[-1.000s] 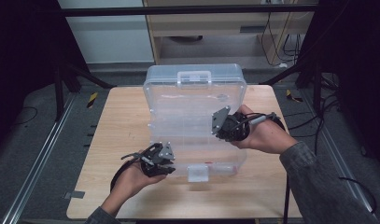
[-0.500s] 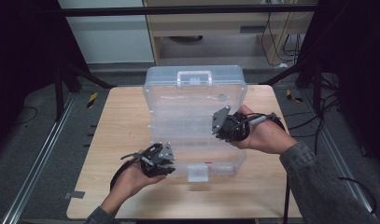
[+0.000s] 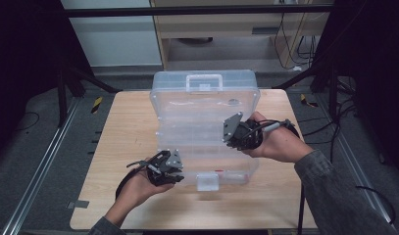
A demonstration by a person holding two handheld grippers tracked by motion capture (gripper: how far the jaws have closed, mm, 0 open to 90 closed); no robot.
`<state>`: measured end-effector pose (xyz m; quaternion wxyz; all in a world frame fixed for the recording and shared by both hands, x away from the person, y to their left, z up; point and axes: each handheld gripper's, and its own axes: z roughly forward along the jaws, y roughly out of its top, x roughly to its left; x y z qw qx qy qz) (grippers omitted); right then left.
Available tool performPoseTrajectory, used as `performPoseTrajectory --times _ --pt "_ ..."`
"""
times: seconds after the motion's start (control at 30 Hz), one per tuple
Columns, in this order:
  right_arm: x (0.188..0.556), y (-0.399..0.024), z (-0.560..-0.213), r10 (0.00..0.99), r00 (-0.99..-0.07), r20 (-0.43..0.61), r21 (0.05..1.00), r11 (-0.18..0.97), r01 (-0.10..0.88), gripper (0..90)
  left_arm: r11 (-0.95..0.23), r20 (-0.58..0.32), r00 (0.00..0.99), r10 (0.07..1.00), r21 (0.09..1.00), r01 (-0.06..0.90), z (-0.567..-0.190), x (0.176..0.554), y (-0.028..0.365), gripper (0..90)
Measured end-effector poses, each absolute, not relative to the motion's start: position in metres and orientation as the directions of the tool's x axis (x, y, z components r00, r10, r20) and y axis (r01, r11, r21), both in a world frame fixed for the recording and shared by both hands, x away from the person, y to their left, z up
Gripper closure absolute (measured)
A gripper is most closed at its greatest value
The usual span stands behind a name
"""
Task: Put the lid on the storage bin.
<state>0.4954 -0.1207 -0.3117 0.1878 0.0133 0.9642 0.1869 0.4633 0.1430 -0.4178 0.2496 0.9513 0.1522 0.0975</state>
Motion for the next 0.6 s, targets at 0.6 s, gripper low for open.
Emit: performPoseTrajectory --times 0.6 --pt "0.496 -0.122 -0.312 0.101 -0.928 -0.358 0.373 0.927 -0.043 84.5 -0.788 0.129 0.926 0.355 0.575 0.221 -0.403 0.451 0.146 55.8"
